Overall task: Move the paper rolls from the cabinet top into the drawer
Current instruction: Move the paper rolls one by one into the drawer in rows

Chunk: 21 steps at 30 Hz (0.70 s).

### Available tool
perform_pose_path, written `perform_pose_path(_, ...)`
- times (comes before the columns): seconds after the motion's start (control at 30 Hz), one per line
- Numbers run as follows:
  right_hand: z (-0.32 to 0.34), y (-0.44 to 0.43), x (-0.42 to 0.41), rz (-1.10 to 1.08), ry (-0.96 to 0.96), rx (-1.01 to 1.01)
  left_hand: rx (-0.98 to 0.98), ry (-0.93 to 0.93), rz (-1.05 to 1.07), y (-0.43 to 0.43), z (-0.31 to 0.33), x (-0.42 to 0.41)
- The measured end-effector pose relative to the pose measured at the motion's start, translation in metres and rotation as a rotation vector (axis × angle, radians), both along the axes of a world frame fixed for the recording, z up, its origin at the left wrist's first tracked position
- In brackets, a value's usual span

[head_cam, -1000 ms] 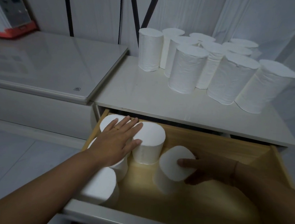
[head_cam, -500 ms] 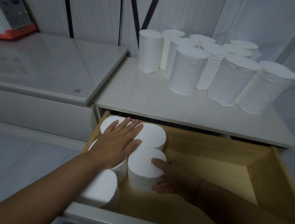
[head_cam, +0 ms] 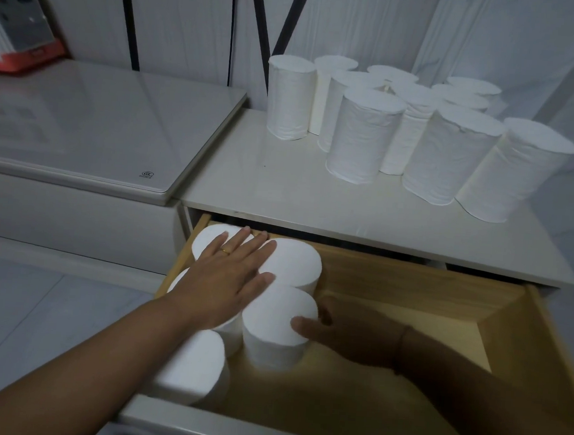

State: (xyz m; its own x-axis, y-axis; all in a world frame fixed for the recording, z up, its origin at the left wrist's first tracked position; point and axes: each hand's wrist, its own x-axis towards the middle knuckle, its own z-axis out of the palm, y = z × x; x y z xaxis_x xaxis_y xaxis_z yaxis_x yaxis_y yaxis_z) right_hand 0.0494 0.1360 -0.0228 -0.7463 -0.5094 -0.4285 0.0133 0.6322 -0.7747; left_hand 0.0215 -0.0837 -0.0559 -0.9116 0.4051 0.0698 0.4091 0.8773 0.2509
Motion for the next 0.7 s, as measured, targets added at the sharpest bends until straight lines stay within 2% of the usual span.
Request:
perform_pose_path(0.03,0.013,0.002,-0.007,0.059,0.149,0.094,0.005,0.0,0.001,0.0,0.0,0.0)
perform_pose_path(0.1,0.039,0.005,-0.025,0.009,0.402,0.226,0.024,-0.005,0.0,0.0,0.0,-0.001)
perform_pose_path(0.13,0.05,0.006,-0.035,-0.087,0.509,0.245,0.034,-0.008,0.0,0.0,0.0,-0.001)
perform_pose_path(0.2,0.063,0.01,-0.055,-0.341,0.627,0.12,0.04,-0.009,0.002,0.001,-0.001,-0.001)
perform_pose_path(0.3,0.063,0.018,-0.088,-0.613,0.654,-0.09,0.041,-0.003,0.005,0.001,-0.001,-0.001)
perform_pose_path(0.43,0.048,0.025,-0.133,-0.795,0.622,-0.186,0.042,0.002,0.005,0.001,-0.001,-0.001)
perform_pose_path(0.53,0.043,0.028,-0.159,-0.859,0.562,-0.215,0.048,-0.005,0.01,0.001,-0.001,-0.001)
perform_pose_path(0.7,0.039,0.027,-0.174,-0.838,0.527,-0.339,0.049,-0.007,0.009,0.0,-0.003,-0.001)
